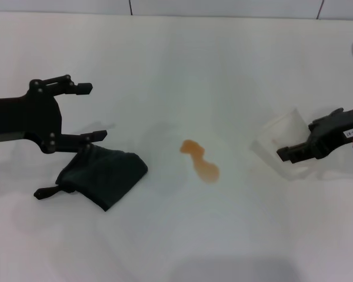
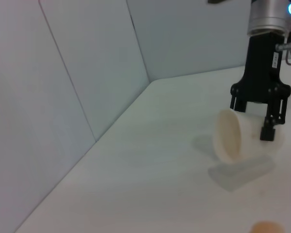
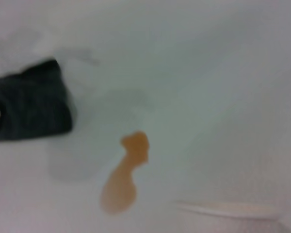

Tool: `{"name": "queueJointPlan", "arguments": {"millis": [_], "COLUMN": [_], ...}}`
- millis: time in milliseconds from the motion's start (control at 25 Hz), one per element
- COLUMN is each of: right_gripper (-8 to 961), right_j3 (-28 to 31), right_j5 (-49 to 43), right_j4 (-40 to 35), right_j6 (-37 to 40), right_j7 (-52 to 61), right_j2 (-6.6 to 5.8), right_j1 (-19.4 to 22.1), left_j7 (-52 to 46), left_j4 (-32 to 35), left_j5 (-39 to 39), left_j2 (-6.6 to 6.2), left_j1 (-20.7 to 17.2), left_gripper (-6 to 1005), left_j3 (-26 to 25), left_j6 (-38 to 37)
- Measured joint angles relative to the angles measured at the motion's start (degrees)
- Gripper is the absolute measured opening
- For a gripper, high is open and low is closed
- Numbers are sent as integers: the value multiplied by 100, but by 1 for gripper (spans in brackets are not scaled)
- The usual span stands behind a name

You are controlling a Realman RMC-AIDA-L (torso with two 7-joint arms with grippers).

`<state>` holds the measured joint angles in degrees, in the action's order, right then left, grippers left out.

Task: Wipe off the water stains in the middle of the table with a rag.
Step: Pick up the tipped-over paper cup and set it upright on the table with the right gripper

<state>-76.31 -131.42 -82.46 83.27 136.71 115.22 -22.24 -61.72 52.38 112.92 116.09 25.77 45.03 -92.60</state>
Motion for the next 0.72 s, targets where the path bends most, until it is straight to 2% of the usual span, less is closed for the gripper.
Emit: {"name": "queueJointPlan", "arguments": {"millis": [320, 720], "right_gripper": [637, 635], "right_j3": [260, 927], "right_j5": [587, 2003], "right_j4": [648, 1390], "right_j6": [-462, -596], "right_j7": [-813, -2264], "right_j2": [-3, -1], "right_j1": [62, 257], "left_j7": [55, 55], "left_j4": [-8, -9], "left_j5": [0, -8], "left_j2": [25, 44], "left_j1": [-27, -45], "left_gripper": [859, 857], "left_j3": [-119, -126], "left_j6": [17, 79]}}
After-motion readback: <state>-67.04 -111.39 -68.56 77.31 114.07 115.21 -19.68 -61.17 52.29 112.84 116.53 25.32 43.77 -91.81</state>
